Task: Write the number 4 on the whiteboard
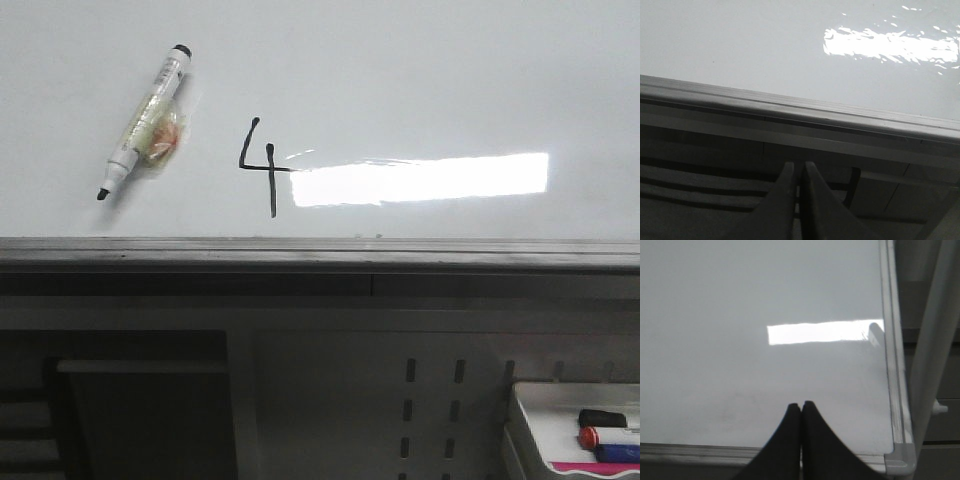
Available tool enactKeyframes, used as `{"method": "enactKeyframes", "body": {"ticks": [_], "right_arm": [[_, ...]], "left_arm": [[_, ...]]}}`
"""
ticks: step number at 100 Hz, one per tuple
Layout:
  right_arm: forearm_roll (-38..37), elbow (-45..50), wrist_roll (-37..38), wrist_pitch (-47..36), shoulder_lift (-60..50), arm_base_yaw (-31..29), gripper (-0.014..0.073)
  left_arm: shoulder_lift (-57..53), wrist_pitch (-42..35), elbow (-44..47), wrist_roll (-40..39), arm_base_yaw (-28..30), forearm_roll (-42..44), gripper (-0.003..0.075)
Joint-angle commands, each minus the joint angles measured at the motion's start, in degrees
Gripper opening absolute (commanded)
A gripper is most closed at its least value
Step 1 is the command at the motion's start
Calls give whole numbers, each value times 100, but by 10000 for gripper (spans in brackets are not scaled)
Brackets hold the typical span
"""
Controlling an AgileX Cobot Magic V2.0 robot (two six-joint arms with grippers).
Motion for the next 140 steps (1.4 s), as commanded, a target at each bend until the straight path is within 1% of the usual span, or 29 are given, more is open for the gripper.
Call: {"method": "enactKeyframes", "body": {"ticks": [1,8,16,19,22,59,140], "right_arm": [[33,294,-58,-969,-204,-202,-64],[33,719,-58,-1309,-483,-213,-64],[101,1104,-20,-1346,-792,-213,-64],[102,1066,-20,-760,-909,-213,-64],[102,1055,-20,-571,-908,-213,-64],[102,1079,-20,976,-913,-213,-64],[102,1079,-20,968,-913,-213,-64]], "left_arm": [[-142,-172,201,-54,0,0,-20],[-142,-172,201,-54,0,0,-20],[-142,-172,201,-54,0,0,-20],[-142,-172,201,-54,0,0,-20],[-142,-172,201,-54,0,0,-20],[-142,-172,201,-54,0,0,-20],[-142,-172,201,-54,0,0,-20]]}}
